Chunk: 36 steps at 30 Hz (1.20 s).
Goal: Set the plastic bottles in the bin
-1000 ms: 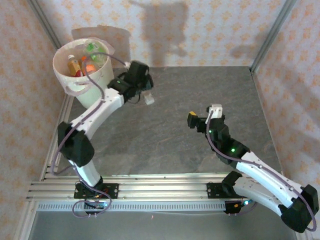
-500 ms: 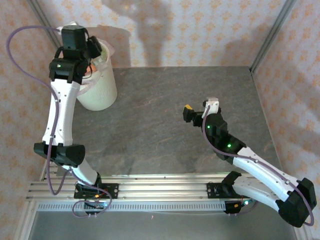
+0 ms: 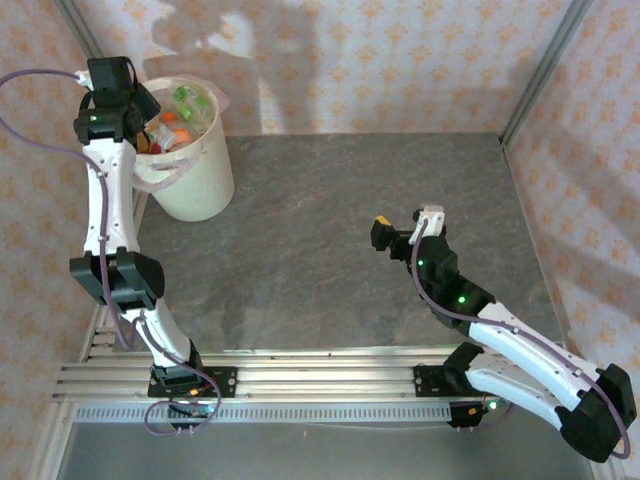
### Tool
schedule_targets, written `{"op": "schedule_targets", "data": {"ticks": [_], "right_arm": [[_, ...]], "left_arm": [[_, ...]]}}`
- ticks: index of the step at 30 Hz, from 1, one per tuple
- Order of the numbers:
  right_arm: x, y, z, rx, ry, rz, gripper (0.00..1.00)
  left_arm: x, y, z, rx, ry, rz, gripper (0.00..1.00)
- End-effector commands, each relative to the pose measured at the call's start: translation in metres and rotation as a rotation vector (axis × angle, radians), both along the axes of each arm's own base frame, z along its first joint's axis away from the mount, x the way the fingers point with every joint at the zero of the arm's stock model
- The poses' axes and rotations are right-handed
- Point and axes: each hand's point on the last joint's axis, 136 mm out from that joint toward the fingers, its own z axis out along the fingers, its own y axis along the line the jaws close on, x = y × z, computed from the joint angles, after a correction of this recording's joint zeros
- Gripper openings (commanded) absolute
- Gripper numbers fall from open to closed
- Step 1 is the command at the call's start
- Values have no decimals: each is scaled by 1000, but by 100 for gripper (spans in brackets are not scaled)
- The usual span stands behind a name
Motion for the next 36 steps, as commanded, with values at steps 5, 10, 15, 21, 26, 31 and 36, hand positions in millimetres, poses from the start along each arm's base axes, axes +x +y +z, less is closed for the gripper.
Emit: {"op": "schedule_targets", "data": {"ticks": [5,10,15,21,26,31,36], "right_arm": [[1,-5,-7,35,3,-35,99],[1,-5,-8,20,16,-36,99],[2,-8,-11,36,21,-57,99],[0,-10,-11,26,28,-62,99],[-1,-13,-12,28,24,-72,99],[-1,-13,-15,27,30,-74,99],[-1,-14,-15,26,32,-77,99]], "left_arm": [[19,2,-4,105,99,-202,53],[19,16,-13,139,154,-219,53],[16,28,-11,134,143,-206,68],[21,13,14,87,42,-279,100],[25,15,14,73,30,-267,100],[38,4,-22,-24,85,-330,100],[51,-7,-64,-140,148,-380,100]]}}
